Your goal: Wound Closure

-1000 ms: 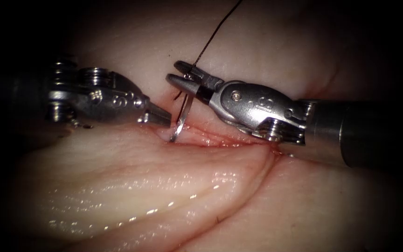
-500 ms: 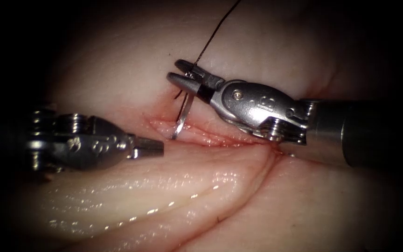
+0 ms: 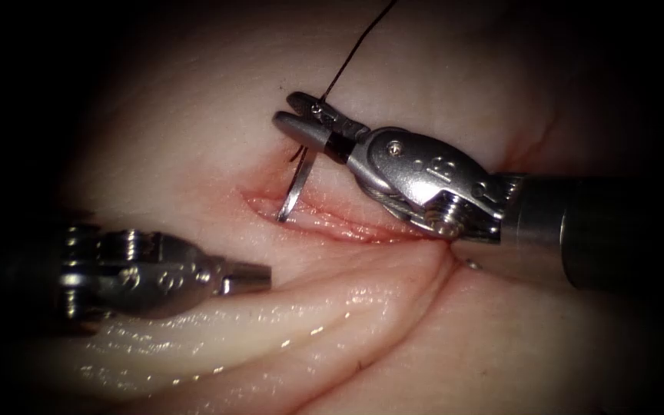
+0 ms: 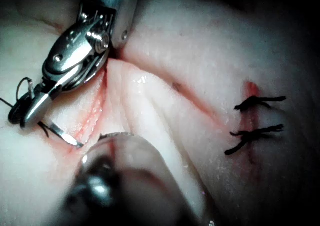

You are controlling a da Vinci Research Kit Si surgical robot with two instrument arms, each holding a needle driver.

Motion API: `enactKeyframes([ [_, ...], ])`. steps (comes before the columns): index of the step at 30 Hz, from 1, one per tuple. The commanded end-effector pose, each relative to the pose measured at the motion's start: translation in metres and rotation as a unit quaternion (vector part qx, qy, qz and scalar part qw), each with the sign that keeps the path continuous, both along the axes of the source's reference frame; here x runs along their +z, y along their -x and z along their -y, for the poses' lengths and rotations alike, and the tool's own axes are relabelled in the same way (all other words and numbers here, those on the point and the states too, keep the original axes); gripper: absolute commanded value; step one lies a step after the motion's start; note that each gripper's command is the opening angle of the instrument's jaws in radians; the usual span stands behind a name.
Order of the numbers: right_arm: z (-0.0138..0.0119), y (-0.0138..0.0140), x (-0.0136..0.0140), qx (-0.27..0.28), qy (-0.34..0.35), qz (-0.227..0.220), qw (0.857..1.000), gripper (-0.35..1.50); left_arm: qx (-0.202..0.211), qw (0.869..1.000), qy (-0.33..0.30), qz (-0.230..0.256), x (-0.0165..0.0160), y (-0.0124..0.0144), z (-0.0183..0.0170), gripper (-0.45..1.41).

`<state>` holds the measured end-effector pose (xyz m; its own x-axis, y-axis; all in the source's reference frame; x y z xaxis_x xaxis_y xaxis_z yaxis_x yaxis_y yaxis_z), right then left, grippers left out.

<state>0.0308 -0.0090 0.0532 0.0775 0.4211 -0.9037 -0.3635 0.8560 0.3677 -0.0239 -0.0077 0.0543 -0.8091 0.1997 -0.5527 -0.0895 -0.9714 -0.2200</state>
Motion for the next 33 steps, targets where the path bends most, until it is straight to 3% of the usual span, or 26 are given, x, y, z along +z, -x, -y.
enactKeyframes([
  [1,-0.0003,-0.0007,0.0003,-0.004,0.0,0.002,1.0,-0.35,0.0,1.0,0.001,0.001,0.0004,0.0005,0.0,-0.45],
  [21,0.0002,-0.0009,0.0,-0.018,-0.048,-0.019,0.999,-0.35,-0.002,1.0,0.0,-0.002,-0.0007,-0.0002,0.0014,-0.45],
  [33,0.0005,-0.0011,-0.0003,-0.012,-0.129,-0.044,0.991,-0.35,0.0,1.0,0.003,-0.001,-0.0002,-0.0005,0.0015,-0.45],
])
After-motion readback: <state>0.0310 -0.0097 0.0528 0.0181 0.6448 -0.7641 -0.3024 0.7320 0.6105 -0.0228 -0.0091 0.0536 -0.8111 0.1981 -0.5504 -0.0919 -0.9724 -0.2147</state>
